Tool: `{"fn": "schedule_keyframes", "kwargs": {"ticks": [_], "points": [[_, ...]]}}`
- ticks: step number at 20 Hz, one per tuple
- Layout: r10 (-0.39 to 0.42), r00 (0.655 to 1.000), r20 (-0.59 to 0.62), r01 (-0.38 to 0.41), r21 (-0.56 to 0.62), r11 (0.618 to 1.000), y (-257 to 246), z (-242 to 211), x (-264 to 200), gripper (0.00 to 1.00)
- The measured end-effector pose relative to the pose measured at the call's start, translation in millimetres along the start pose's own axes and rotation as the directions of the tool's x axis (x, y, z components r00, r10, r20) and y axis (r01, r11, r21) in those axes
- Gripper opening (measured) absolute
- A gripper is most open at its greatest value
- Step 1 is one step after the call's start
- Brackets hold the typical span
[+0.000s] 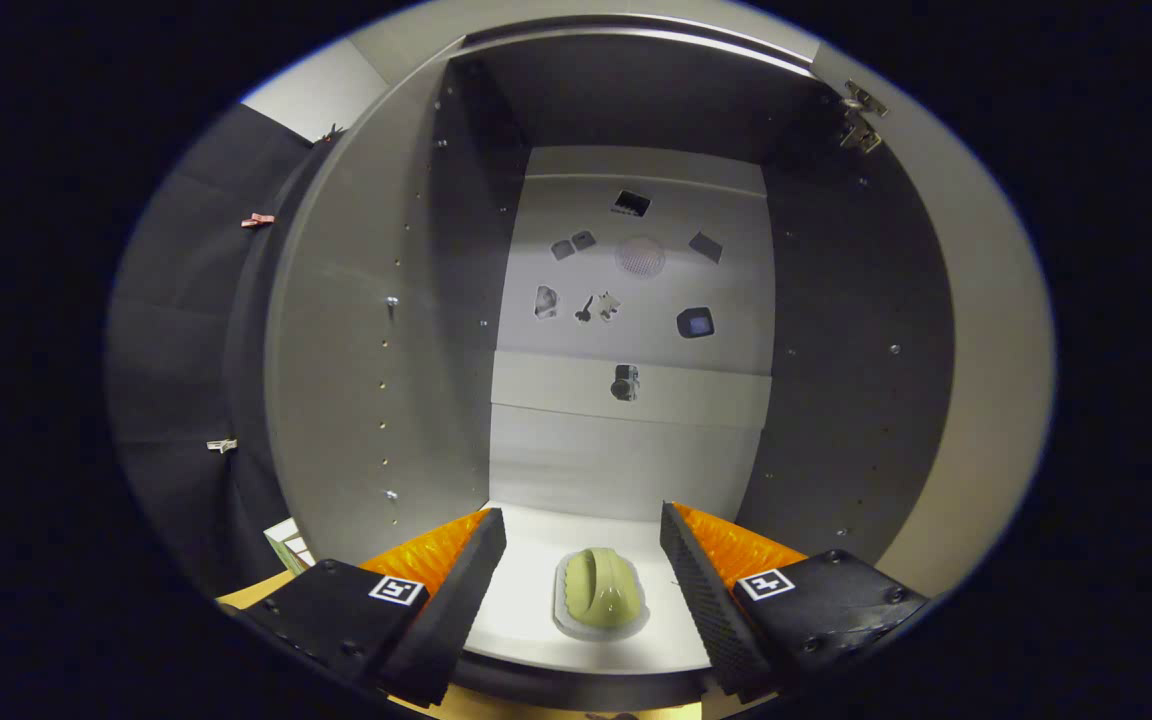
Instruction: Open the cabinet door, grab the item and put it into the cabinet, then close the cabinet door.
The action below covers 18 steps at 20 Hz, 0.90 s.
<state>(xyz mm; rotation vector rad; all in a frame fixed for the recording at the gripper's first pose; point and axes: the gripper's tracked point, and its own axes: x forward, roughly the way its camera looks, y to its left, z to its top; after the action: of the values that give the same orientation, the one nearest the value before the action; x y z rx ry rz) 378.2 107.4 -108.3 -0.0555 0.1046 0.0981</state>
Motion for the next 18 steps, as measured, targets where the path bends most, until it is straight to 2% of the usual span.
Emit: {"fn": "schedule_keyframes", "kwargs": {"ticks": [5, 9, 12, 15, 18], "points": [[-0.021, 0.999, 0.036, 0.021, 0.000, 1.000, 6.4, 15.0, -49.6, 0.98], [-0.037, 0.999, 0.023, 0.038, -0.027, 0.999, 15.6, 10.6, -102.0, 0.98], [-0.056, 0.998, 0.004, 0.057, -0.035, 0.998, 21.3, 5.3, -153.4, 0.98], [-0.114, 0.993, -0.011, 0.113, -0.042, 0.993, 6.9, 7.3, -216.2, 0.98], [-0.137, 0.990, -0.033, 0.136, -0.033, 0.990, -8.3, 11.8, -276.1, 0.97]]}}
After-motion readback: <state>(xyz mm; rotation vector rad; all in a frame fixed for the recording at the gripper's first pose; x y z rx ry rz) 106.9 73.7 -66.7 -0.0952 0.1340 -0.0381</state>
